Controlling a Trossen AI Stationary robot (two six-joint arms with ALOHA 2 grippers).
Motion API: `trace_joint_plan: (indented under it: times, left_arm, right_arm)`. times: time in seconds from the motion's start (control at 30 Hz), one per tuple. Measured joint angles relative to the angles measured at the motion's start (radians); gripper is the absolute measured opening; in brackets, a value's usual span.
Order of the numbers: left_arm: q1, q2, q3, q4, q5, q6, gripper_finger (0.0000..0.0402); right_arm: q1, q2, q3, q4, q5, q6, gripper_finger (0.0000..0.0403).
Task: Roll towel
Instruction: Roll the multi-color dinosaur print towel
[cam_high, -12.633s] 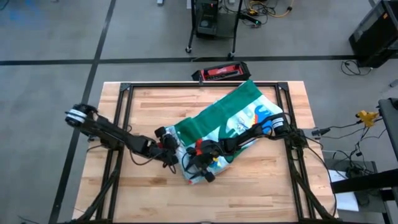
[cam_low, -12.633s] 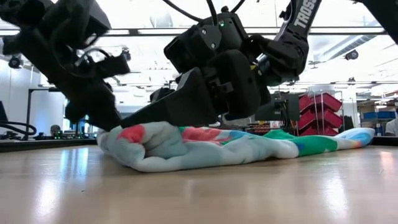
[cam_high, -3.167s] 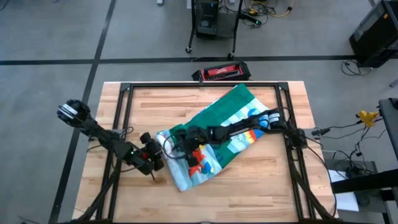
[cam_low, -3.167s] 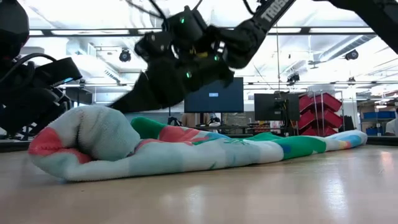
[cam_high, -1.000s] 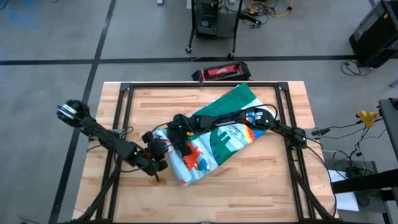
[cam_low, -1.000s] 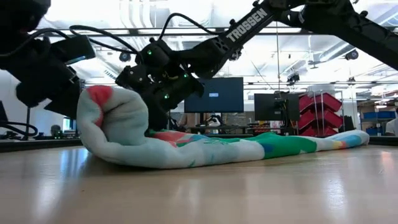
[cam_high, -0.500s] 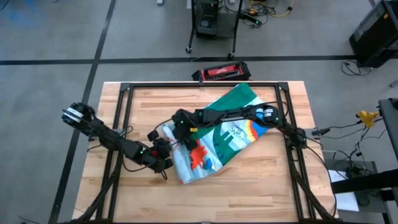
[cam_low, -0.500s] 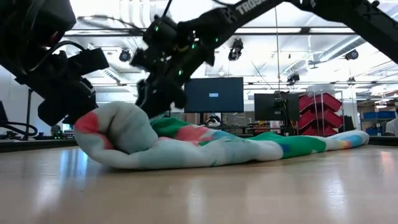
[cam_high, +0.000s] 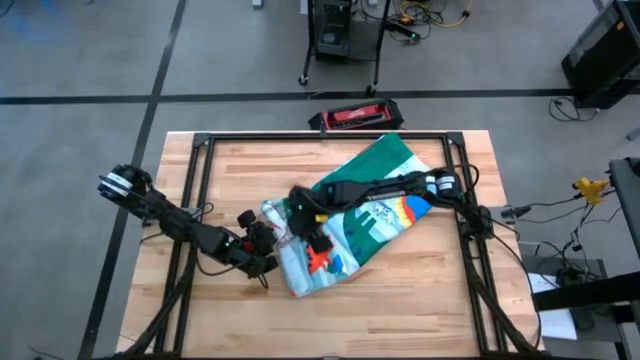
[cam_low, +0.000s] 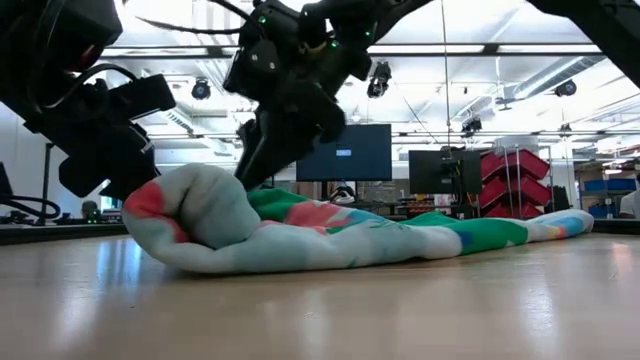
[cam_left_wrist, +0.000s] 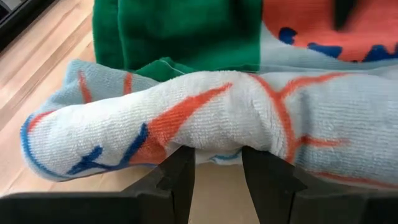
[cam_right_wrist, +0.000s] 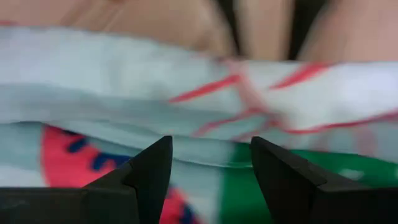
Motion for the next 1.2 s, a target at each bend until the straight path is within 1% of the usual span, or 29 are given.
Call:
trace_joint_plan:
  times: [0.2,0.27,0.37,0.47,0.57,0.83,1.0,1.2]
  left_arm:
    - [0.000,0.000,0.000,0.003,0.017,0.003,0.0119]
    - [0.000,0.000,-0.001,0.013,0.031,0.000,0.0119]
    - [0.000,0.000,-0.001,0.038,0.046,0.003,0.0119]
    - [0.000,0.000,-0.002,0.075,0.045,0.033,0.0119]
    - [-0.001,0.000,-0.003,0.117,0.045,0.074,0.0119]
    - [0.019,0.004,-0.004,0.157,0.042,0.103,0.0118]
    - [0.046,0.036,-0.002,0.189,0.025,0.115,0.0118]
    - [0.051,0.052,-0.001,0.208,0.017,0.125,0.0118]
  right_arm:
    - [0.009,0.001,-0.130,0.249,0.041,0.101,0.0204]
    - [0.009,0.017,-0.148,0.310,0.043,0.111,0.0204]
    - [0.011,0.056,-0.150,0.348,0.038,0.112,0.0204]
    - [0.011,0.090,-0.149,0.419,0.010,0.124,0.0204]
    - [0.010,0.114,-0.149,0.485,-0.049,0.136,0.0204]
    - [0.010,0.105,-0.137,0.454,-0.045,0.105,0.0204]
    - [0.009,0.092,-0.135,0.398,-0.008,0.077,0.0204]
    - [0.011,0.058,-0.134,0.318,0.050,0.060,0.0204]
